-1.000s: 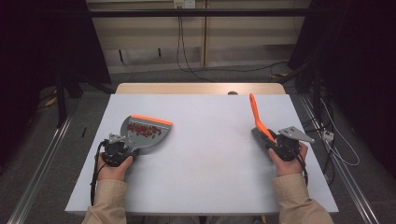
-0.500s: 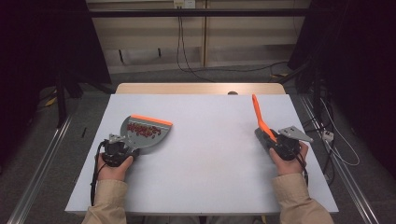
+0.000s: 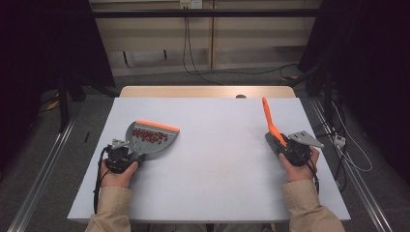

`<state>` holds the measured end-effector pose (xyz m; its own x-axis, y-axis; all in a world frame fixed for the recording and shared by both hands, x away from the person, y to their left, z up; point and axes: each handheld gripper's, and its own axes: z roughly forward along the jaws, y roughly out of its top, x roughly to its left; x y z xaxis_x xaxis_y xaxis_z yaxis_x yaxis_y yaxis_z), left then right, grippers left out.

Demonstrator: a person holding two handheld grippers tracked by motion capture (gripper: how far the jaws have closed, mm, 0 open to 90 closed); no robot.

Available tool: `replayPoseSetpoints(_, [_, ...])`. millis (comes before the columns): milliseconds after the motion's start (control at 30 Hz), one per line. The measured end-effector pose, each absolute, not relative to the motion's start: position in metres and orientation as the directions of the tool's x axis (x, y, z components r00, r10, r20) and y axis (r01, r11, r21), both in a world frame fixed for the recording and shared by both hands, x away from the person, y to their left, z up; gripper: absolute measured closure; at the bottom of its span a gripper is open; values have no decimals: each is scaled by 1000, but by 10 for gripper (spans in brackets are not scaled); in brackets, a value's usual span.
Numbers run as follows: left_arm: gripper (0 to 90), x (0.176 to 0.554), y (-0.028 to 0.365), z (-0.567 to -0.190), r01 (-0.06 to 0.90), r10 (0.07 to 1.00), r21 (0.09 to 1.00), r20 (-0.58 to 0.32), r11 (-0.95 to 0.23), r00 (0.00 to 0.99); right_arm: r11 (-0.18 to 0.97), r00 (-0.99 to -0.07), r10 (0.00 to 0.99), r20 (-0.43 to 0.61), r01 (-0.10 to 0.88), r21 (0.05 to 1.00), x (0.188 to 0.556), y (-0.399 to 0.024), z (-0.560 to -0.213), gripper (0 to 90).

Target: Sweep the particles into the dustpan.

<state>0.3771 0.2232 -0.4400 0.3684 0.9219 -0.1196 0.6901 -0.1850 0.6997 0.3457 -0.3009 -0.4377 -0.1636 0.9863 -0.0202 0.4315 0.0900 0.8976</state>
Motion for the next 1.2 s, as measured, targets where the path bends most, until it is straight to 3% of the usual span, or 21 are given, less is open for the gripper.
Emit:
replayPoseSetpoints(400, [589, 373, 220, -439, 690, 912, 701, -143, -181, 384, 80, -138, 990, -23, 422, 903, 344, -305, -436, 709])
replayPoseSetpoints(1200, [542, 366, 211, -439, 683, 888, 708, -182, -180, 422, 67, -216, 976, 28, 419, 906, 342, -280, -442, 678])
